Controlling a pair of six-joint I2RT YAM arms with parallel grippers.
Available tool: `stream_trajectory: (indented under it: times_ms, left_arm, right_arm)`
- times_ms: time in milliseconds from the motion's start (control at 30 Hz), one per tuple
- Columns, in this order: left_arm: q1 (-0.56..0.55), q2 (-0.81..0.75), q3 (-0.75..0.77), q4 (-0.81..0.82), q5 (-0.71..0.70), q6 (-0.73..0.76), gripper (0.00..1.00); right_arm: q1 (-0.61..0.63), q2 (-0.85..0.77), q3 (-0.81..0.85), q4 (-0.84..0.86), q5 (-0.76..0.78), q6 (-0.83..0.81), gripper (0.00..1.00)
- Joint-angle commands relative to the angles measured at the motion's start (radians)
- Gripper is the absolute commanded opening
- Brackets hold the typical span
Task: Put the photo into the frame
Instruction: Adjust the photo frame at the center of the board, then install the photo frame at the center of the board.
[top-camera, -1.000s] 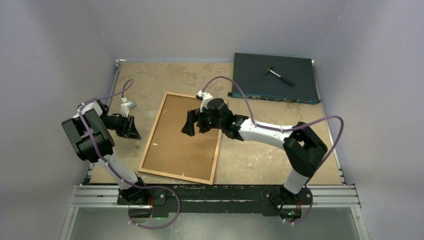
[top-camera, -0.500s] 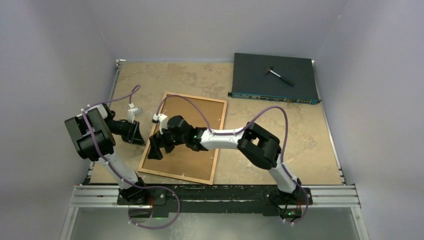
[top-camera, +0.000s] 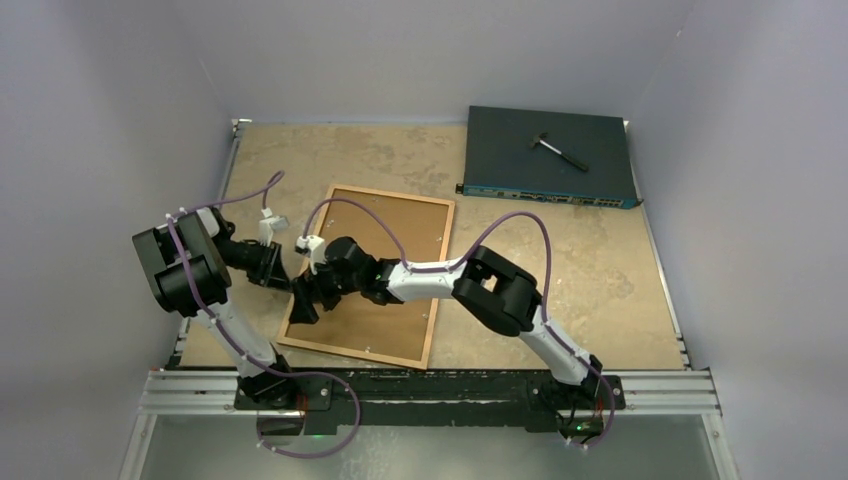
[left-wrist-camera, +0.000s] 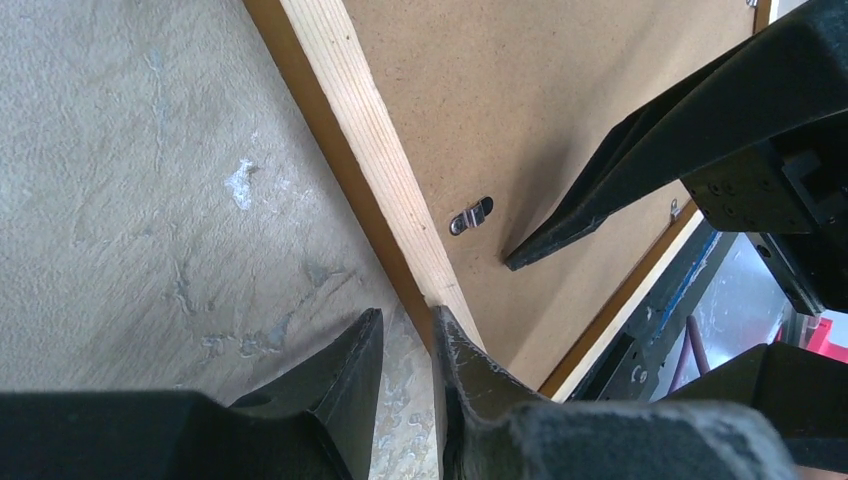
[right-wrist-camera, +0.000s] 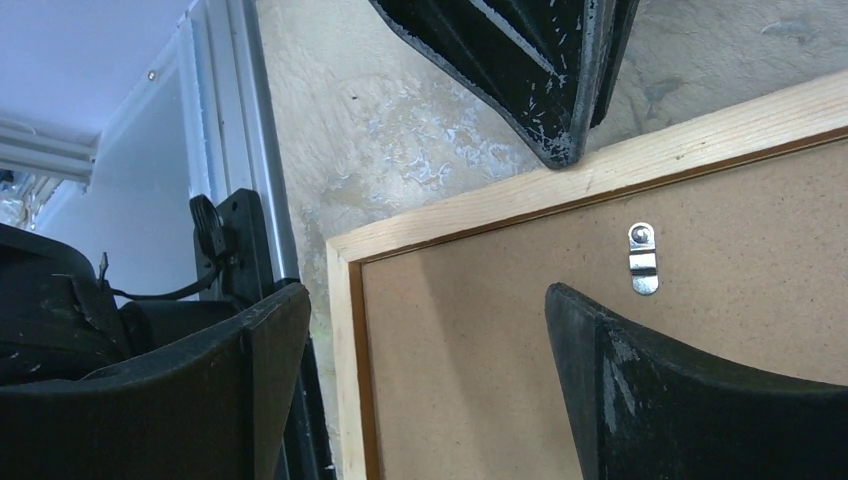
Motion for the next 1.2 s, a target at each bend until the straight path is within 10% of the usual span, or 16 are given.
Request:
stream_trajectory:
  times_ms: [0,1167]
  left_arm:
    - [-0.014,0.011,-0.015,0.085,-0.029,0.002,0.21]
    - [-0.047,0.013,-0.021,0.104,-0.009,-0.014,0.17]
  right_arm:
    - [-0.010,0.002,0.022,0.010,0.033,-0.013,0.90]
    - [-0.056,0.066,0.054,0.039,0.048,0.005,0.90]
